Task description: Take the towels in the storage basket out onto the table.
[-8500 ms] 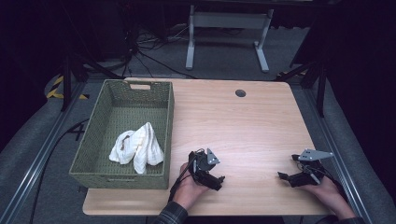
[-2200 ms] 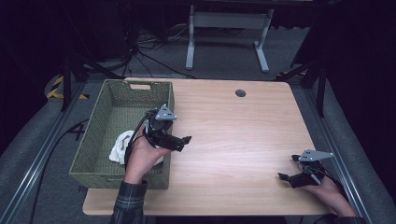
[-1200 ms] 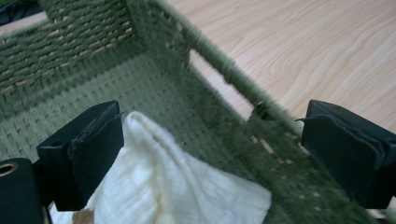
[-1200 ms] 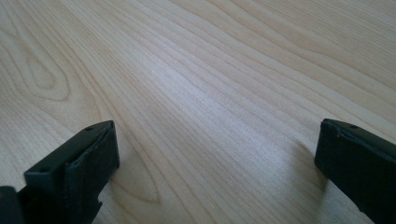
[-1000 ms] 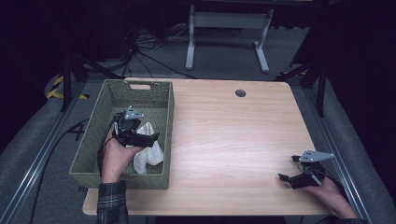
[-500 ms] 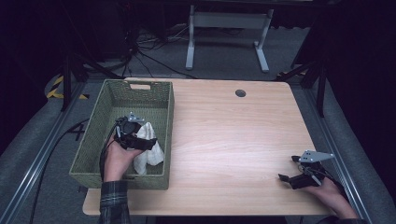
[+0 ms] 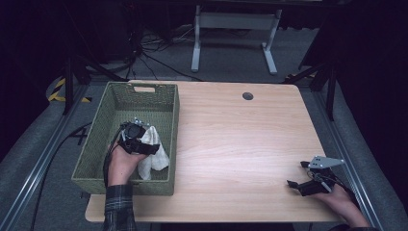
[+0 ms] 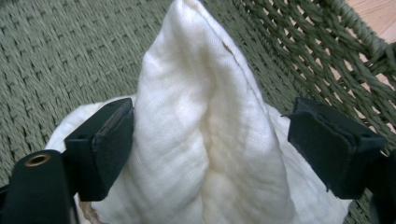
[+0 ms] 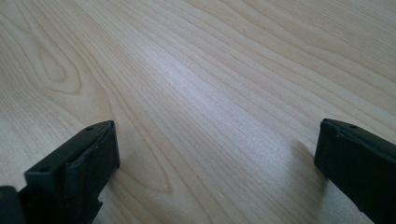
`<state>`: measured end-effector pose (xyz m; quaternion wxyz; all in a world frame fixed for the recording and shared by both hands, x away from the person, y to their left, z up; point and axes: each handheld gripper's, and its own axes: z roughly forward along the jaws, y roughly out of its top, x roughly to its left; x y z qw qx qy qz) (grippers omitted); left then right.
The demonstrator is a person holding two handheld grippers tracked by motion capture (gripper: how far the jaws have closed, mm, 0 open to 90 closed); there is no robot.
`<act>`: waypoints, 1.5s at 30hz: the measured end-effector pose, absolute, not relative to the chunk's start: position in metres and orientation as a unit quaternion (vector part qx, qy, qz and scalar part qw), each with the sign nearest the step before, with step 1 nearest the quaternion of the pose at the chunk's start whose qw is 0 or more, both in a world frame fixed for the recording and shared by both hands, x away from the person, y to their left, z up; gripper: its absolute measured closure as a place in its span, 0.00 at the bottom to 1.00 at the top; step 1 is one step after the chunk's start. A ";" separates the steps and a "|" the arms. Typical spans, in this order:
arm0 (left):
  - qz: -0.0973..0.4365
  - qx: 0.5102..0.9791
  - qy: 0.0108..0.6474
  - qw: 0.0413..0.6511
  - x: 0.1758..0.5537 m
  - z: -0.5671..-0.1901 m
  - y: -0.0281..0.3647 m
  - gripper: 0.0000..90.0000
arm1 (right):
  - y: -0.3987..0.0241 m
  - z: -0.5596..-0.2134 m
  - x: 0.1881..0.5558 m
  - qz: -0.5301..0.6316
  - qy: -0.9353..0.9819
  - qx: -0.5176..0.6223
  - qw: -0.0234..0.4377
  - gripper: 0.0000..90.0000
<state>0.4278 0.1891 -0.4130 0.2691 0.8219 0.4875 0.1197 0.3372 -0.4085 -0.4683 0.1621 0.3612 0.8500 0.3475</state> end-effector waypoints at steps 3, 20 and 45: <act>0.114 0.823 0.489 0.266 0.427 -0.414 0.189 0.25 | -0.408 -0.468 0.337 0.347 0.850 0.361 0.162 0.00; 0.081 0.827 0.479 0.283 0.421 -0.403 0.191 0.90 | -0.407 -0.468 0.341 0.349 0.850 0.360 0.161 0.00; 0.114 0.786 0.445 0.414 0.404 -0.359 0.212 0.91 | -0.408 -0.468 0.340 0.349 0.852 0.355 0.159 0.01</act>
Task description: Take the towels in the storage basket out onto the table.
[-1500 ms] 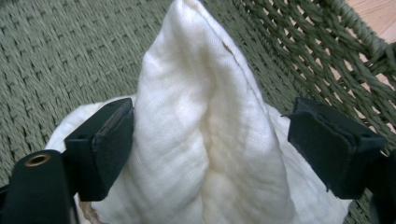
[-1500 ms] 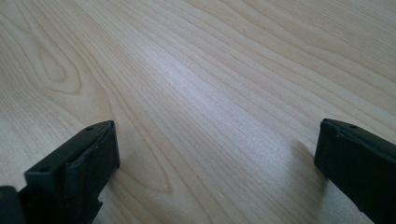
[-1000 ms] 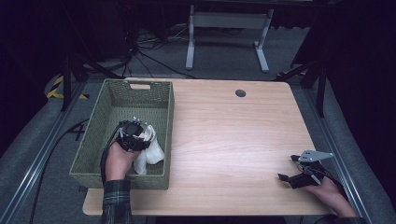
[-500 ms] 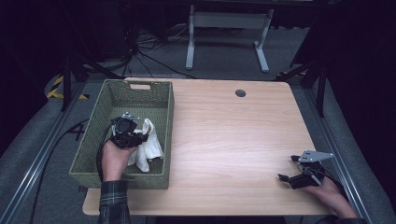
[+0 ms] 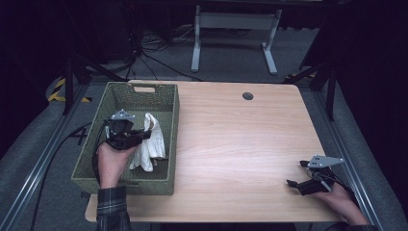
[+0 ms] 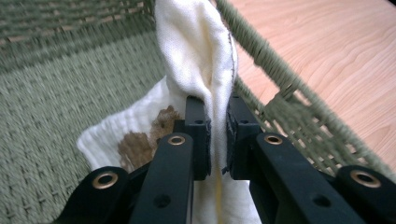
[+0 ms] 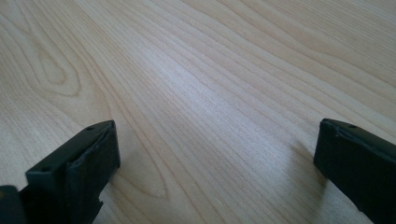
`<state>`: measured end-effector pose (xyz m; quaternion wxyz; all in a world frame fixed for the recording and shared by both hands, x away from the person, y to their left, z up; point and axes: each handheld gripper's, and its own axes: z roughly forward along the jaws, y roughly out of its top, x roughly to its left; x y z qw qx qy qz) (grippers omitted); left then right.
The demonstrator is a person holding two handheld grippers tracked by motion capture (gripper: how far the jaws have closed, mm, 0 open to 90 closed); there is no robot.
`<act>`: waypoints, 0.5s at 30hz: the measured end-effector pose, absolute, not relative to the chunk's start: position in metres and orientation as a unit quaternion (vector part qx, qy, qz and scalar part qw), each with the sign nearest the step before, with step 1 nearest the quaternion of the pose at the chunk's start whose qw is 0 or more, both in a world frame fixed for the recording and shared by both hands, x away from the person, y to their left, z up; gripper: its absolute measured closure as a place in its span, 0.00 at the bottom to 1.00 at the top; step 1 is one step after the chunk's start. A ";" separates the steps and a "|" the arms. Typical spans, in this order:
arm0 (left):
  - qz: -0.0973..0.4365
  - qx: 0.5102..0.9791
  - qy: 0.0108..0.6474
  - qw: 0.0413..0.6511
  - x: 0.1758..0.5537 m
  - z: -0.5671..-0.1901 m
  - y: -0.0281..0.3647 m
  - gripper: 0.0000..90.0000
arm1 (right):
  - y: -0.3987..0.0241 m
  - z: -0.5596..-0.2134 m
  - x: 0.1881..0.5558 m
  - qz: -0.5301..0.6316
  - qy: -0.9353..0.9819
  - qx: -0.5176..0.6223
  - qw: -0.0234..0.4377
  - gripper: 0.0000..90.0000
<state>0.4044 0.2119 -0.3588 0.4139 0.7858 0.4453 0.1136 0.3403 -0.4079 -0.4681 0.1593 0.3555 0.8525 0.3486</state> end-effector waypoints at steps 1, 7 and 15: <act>0.115 0.784 0.445 0.418 0.403 -0.356 0.212 0.91 | -0.408 -0.468 0.340 0.349 0.852 0.356 0.159 0.01; 0.124 0.769 0.426 0.460 0.396 -0.336 0.212 0.92 | -0.408 -0.468 0.340 0.349 0.852 0.356 0.160 0.01; 0.131 0.758 0.399 0.500 0.386 -0.306 0.206 0.92 | -0.408 -0.468 0.340 0.349 0.852 0.356 0.160 0.01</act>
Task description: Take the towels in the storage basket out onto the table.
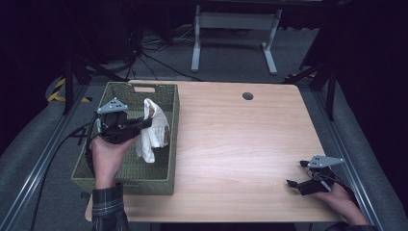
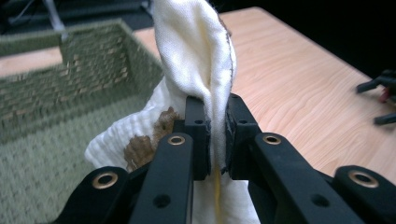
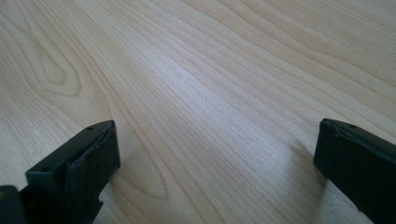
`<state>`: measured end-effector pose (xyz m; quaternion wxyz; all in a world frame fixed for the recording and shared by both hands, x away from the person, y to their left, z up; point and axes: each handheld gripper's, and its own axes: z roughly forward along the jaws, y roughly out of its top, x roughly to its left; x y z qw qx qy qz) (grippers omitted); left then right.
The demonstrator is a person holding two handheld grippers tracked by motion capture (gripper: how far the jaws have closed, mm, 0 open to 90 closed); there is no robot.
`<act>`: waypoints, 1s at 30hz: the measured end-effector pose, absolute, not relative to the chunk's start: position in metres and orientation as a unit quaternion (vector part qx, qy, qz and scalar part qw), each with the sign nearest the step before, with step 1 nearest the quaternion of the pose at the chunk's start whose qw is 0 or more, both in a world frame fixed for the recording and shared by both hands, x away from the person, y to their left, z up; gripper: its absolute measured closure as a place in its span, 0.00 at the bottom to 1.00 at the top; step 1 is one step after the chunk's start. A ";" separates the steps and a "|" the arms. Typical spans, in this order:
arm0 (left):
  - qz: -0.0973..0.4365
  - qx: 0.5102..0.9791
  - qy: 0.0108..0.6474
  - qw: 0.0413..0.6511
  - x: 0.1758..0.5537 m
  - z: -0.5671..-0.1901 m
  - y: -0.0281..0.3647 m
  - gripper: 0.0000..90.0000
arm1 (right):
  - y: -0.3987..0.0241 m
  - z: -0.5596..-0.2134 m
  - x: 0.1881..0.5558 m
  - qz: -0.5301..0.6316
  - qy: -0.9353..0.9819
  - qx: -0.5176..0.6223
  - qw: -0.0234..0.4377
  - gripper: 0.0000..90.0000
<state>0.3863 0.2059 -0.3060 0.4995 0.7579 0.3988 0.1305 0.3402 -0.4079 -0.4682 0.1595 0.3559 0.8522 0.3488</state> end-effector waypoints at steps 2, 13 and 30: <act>0.130 0.758 0.393 0.505 0.385 -0.301 0.203 0.92 | -0.408 -0.468 0.340 0.349 0.852 0.356 0.159 0.01; 0.120 0.760 0.347 0.535 0.382 -0.272 0.177 0.92 | -0.408 -0.468 0.340 0.349 0.852 0.356 0.159 0.01; 0.085 0.776 0.267 0.565 0.389 -0.251 0.110 0.92 | -0.408 -0.468 0.340 0.349 0.852 0.356 0.159 0.01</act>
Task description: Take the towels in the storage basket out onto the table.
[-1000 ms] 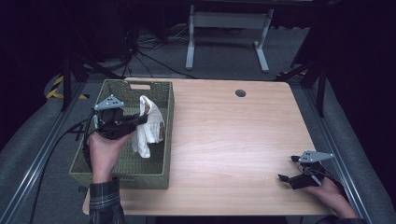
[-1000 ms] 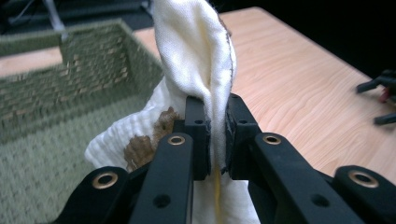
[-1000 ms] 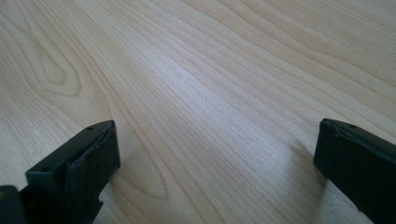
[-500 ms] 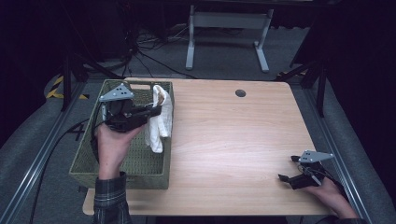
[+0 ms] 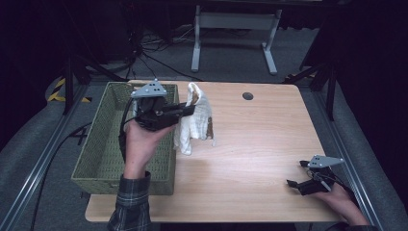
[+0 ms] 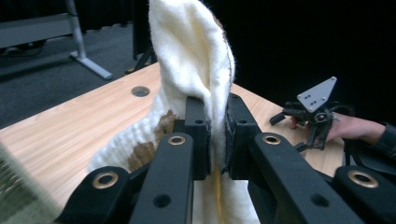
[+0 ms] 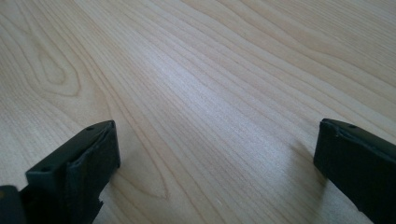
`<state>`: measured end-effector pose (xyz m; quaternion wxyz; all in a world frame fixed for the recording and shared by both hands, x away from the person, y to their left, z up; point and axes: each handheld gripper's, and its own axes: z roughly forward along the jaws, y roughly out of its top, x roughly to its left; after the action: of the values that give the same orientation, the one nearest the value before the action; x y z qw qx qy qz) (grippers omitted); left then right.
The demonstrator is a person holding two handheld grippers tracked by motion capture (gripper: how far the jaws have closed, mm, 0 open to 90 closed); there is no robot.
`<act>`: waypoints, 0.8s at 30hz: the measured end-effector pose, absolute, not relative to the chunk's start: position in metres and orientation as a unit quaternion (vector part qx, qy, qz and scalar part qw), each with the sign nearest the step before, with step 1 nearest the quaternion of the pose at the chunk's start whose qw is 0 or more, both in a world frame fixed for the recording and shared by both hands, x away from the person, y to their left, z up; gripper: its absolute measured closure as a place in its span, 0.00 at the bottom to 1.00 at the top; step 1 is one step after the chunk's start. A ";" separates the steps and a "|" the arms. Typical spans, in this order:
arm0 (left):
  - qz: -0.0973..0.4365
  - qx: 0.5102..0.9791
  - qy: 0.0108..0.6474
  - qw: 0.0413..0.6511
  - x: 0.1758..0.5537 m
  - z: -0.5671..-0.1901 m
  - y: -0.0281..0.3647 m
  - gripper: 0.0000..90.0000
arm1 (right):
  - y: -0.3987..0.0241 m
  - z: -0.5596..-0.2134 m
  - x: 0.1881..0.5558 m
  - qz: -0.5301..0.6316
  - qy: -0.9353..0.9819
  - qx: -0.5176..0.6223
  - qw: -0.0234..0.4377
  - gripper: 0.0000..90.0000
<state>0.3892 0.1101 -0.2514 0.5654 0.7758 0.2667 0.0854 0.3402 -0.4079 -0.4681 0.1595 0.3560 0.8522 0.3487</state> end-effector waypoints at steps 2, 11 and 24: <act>0.082 0.779 0.262 0.564 0.390 -0.252 0.102 0.92 | -0.408 -0.468 0.340 0.349 0.852 0.356 0.160 0.01; 0.064 0.788 0.238 0.564 0.396 -0.259 0.064 0.92 | -0.408 -0.468 0.340 0.349 0.852 0.356 0.159 0.01; 0.033 0.801 0.212 0.558 0.401 -0.284 0.012 0.92 | -0.408 -0.468 0.340 0.349 0.852 0.356 0.160 0.01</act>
<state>0.4013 0.0116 -0.2842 0.5583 0.8015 0.2117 0.0329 0.3402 -0.4079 -0.4681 0.1595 0.3561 0.8522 0.3487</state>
